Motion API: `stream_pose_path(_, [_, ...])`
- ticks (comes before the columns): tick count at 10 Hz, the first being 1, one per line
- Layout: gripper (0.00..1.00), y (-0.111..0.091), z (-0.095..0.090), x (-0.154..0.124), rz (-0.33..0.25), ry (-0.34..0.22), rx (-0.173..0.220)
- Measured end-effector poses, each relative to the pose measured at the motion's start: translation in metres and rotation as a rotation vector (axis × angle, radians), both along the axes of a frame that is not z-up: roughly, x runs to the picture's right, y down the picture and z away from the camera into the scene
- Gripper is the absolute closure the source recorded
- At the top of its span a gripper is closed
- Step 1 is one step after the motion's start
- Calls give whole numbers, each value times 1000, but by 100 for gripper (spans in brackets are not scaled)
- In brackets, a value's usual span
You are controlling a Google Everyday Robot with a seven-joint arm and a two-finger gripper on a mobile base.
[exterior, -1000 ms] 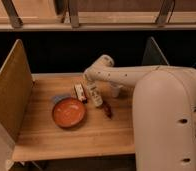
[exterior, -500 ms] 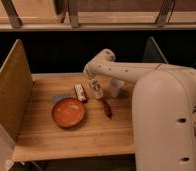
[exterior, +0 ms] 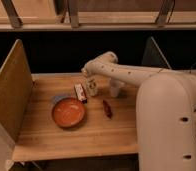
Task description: Stand the bottle upright
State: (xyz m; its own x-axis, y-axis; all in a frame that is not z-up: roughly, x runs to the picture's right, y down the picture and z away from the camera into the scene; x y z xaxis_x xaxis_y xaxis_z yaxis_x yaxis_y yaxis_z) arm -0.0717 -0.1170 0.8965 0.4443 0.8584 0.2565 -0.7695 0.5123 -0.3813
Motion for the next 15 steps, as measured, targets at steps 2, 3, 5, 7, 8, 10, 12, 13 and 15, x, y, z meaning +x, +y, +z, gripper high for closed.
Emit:
stream_pose_path(2, [100, 2, -3, -12, 9, -51, 6])
stream_pose_path(3, [100, 2, -3, -12, 9, -52, 6])
stream_pose_path(5, [100, 2, -3, -13, 8, -53, 6])
stream_pose_path(7, [100, 2, -3, -13, 8, -53, 6])
stream_pose_path(8, [100, 2, -3, -13, 8, -54, 6])
stream_pose_path(10, [100, 2, -3, -13, 8, -54, 6])
stream_pose_path(12, [100, 2, -3, -13, 8, -54, 6])
stream_pose_path(13, [100, 2, -3, -13, 8, -54, 6])
stream_pose_path(15, [100, 2, -1, -14, 10, -60, 8])
